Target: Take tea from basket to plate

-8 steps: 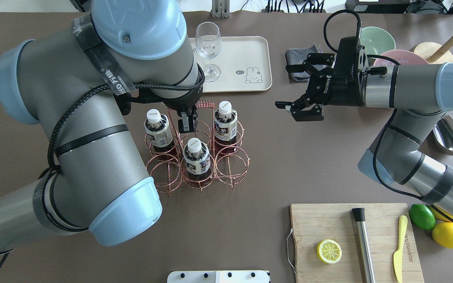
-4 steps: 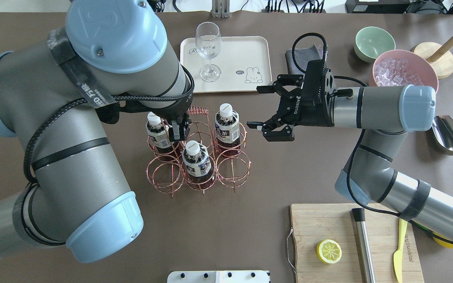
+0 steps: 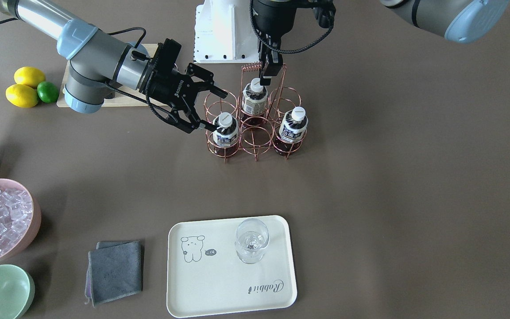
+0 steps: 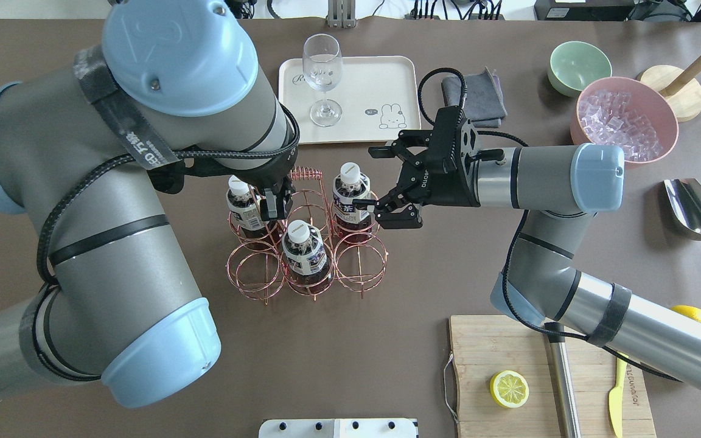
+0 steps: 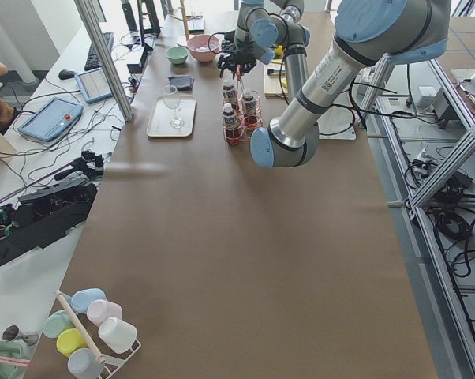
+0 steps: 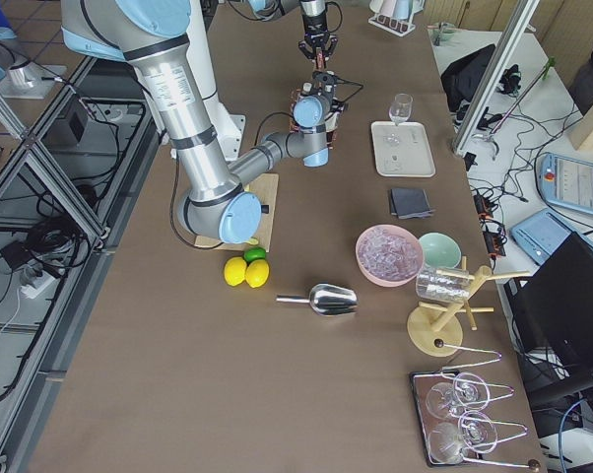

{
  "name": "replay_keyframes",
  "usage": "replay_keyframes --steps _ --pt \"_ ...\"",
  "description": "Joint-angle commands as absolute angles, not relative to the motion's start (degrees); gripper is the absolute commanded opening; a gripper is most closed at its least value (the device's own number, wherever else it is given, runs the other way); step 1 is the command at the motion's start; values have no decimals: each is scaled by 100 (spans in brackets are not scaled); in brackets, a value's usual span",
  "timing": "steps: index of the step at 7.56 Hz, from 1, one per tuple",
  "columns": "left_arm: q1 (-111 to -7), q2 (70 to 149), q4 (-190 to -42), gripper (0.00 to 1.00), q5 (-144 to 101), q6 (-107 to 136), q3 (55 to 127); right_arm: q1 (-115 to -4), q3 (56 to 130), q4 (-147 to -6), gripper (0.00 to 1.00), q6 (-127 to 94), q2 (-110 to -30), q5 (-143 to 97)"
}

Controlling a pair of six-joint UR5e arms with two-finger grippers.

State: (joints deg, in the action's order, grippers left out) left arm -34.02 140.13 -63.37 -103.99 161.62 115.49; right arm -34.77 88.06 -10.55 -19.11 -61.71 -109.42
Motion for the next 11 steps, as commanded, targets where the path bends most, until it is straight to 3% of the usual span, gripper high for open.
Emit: replay_keyframes --steps 1,4,6,7,8,11 --pt "-3401 14010 -6337 0 -10397 16163 11558 -3472 8596 -1055 82 -1916 -6030 -10925" --pt "-3401 14010 -6328 0 -10406 16163 11549 -3480 8561 -1063 72 -1925 -5985 -10907" --pt "-3375 14010 -6328 0 -10406 16172 11549 -3480 8561 -1063 43 -1951 -5985 -10907" --pt "-3375 14010 -6328 0 -10406 16172 11549 -3489 8569 -1055 17 -2282 -5994 -10916" --pt "-3375 14018 -6328 0 -10406 16172 11549 -3498 8604 -1055 0 -2546 -5994 -10916" --pt "-3375 14019 -6328 0 -10415 16172 11549 -3725 8797 -1063 0 -2803 -5985 -10968"
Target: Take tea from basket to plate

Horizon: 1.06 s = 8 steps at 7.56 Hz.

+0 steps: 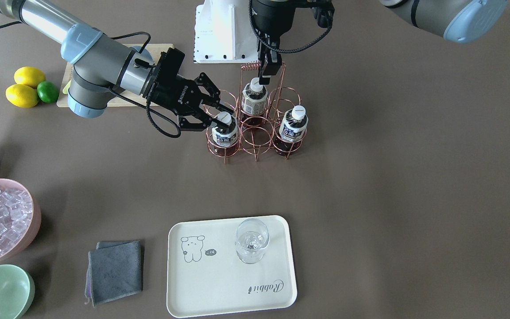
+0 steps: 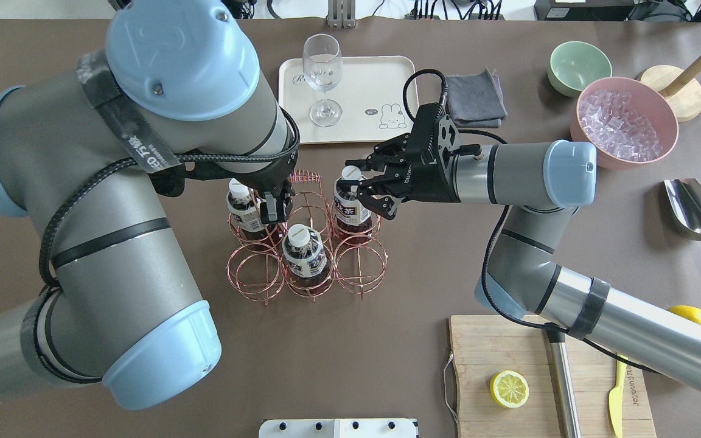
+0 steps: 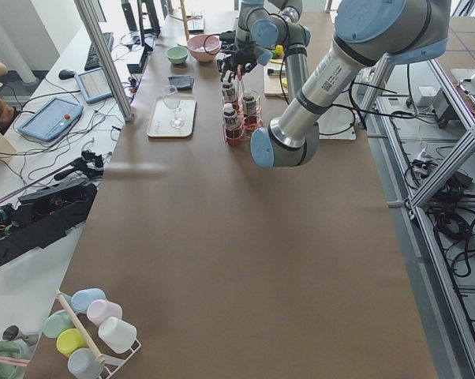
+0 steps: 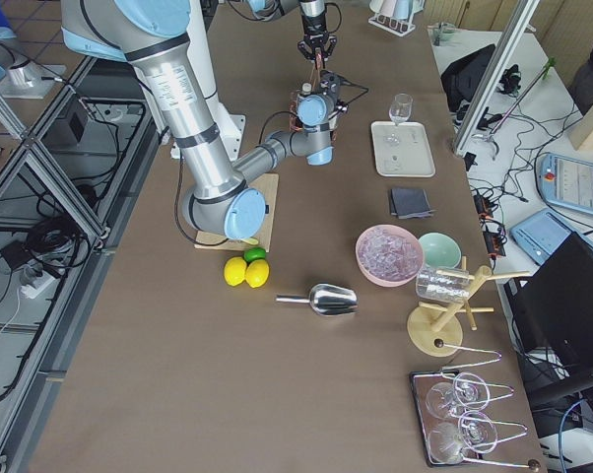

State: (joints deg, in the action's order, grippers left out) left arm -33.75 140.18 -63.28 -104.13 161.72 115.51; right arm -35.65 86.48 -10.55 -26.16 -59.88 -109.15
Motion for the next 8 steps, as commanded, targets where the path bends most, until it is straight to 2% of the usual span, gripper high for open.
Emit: replay_keyframes --steps 1,6,8 --pt "-3375 14019 -6319 0 -10424 16172 11558 -3805 8911 -1072 0 -2873 -5985 -10986" --pt "-3384 14018 -6293 0 -10424 16172 11549 -4735 10026 -1870 0 -3909 -5907 -11468" --pt "-3427 14018 -6258 0 -10433 16172 11566 -5384 10011 -2344 0 -4087 -5565 -11707"
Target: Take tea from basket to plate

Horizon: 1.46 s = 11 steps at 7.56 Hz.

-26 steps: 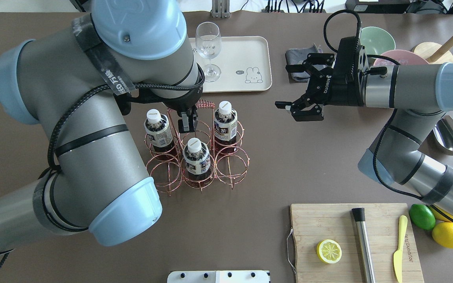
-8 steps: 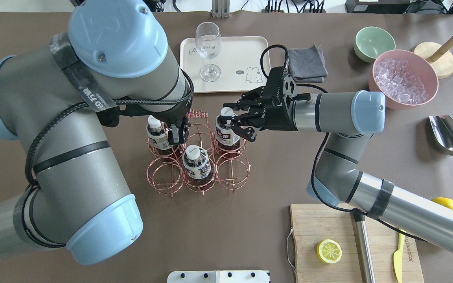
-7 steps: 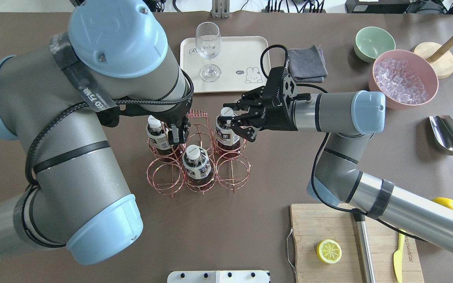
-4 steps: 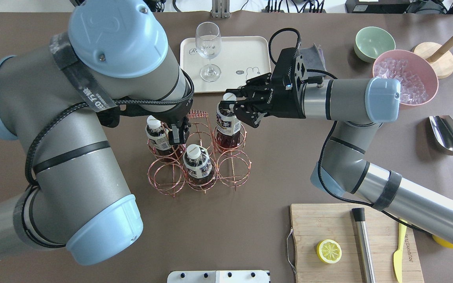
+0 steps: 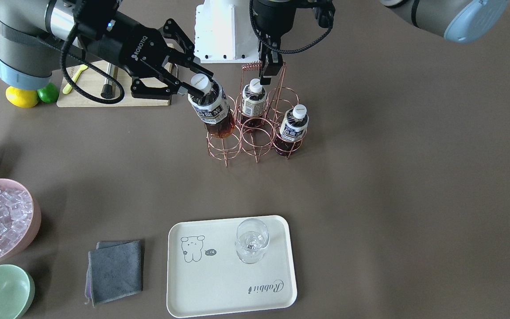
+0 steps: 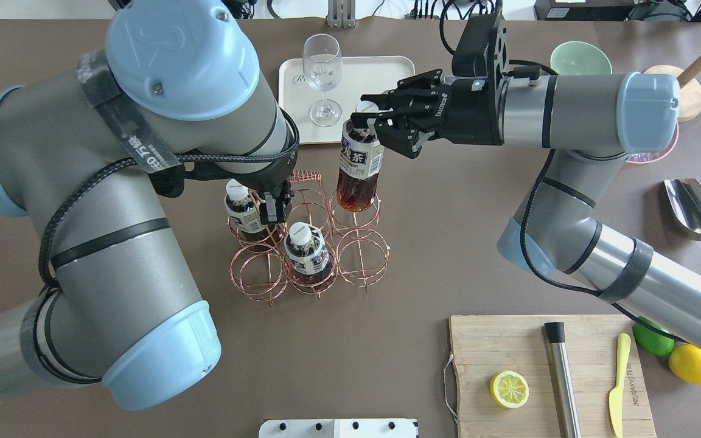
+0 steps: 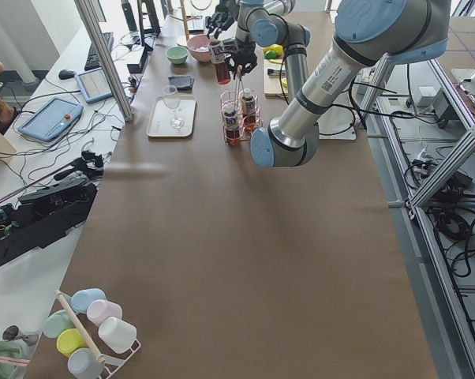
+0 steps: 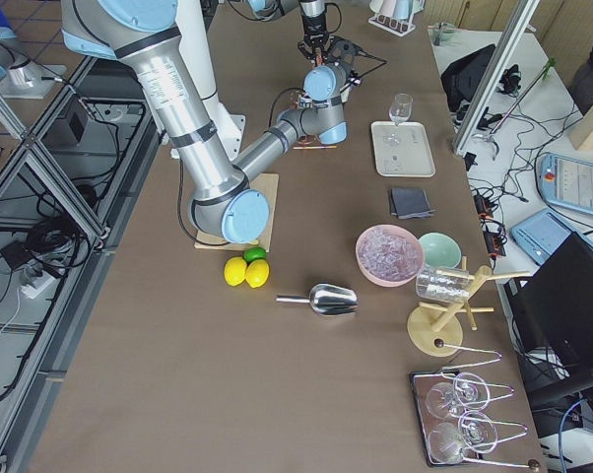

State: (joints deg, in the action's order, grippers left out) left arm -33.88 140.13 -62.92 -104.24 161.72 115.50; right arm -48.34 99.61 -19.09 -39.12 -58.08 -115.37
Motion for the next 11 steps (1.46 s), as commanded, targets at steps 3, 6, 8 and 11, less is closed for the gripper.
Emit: replay_keyframes --steps 3,6,8,11 --pt "-3646 14027 -5838 0 -10450 16102 11908 -5966 9102 -2373 0 -3466 -5346 -11716" --pt "-4497 13923 -5556 0 -11001 15631 11997 -6091 7038 -1428 0 -2937 -4616 -11428" --pt "-5113 13389 -5555 0 -11442 14692 12015 -5593 6436 -759 0 -2927 -4605 -11032" --pt "-5895 12685 -5703 0 -11768 12821 11840 -4810 5908 -124 0 -2656 -4623 -10083"
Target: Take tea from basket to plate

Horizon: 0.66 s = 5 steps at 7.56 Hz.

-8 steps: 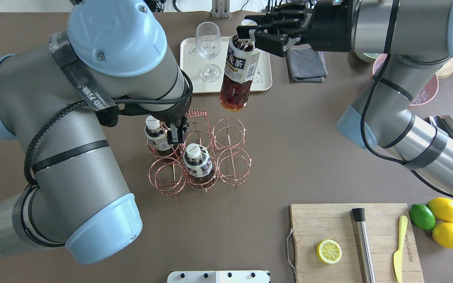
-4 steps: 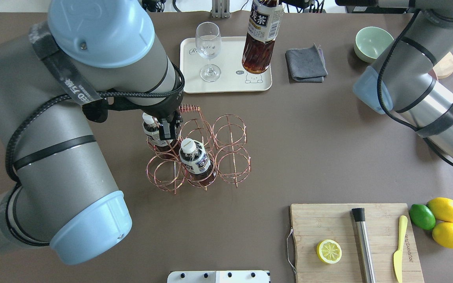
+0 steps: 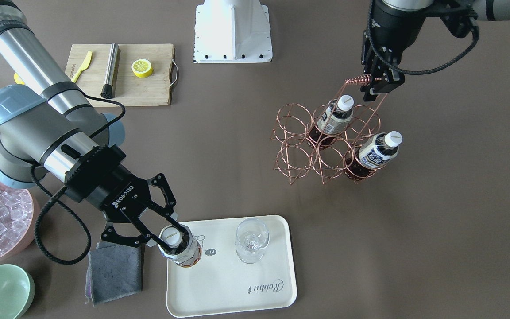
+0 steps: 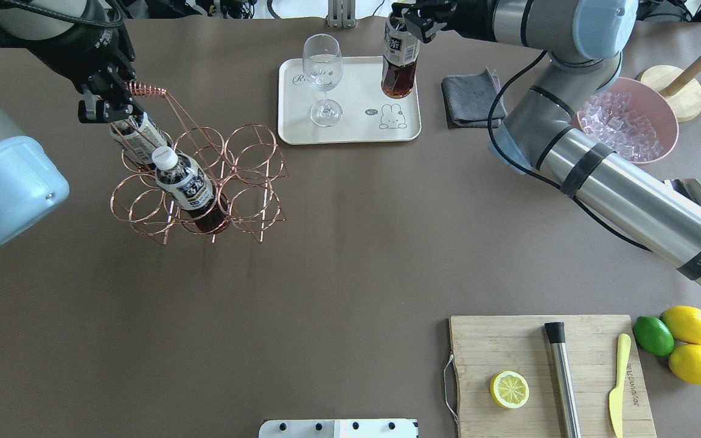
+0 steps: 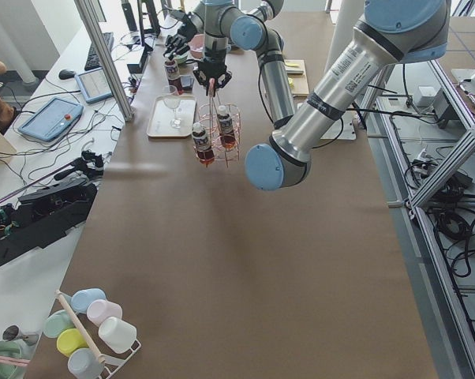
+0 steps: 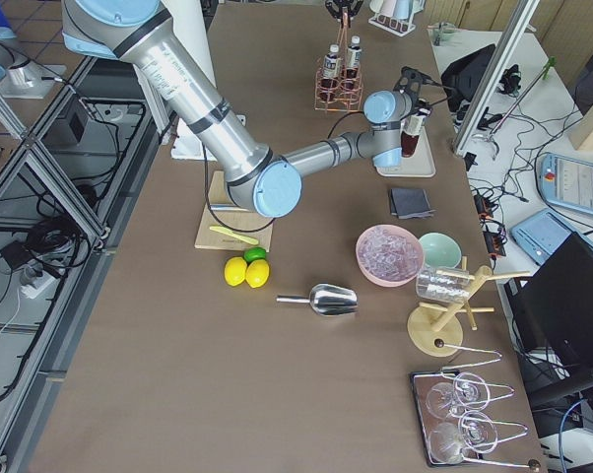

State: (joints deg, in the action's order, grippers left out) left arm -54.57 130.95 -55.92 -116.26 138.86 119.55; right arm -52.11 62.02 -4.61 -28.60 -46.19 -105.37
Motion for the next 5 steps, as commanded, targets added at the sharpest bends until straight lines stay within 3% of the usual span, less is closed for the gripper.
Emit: replay_keyframes --steps 1,5 --pt "-6289 12326 -6009 0 -11925 12406 11665 -4703 5784 25 0 -2515 -4632 -9977" --pt "-7574 12208 -7132 0 -12234 11206 9972 -4605 5669 263 0 -2470 -4658 -9870"
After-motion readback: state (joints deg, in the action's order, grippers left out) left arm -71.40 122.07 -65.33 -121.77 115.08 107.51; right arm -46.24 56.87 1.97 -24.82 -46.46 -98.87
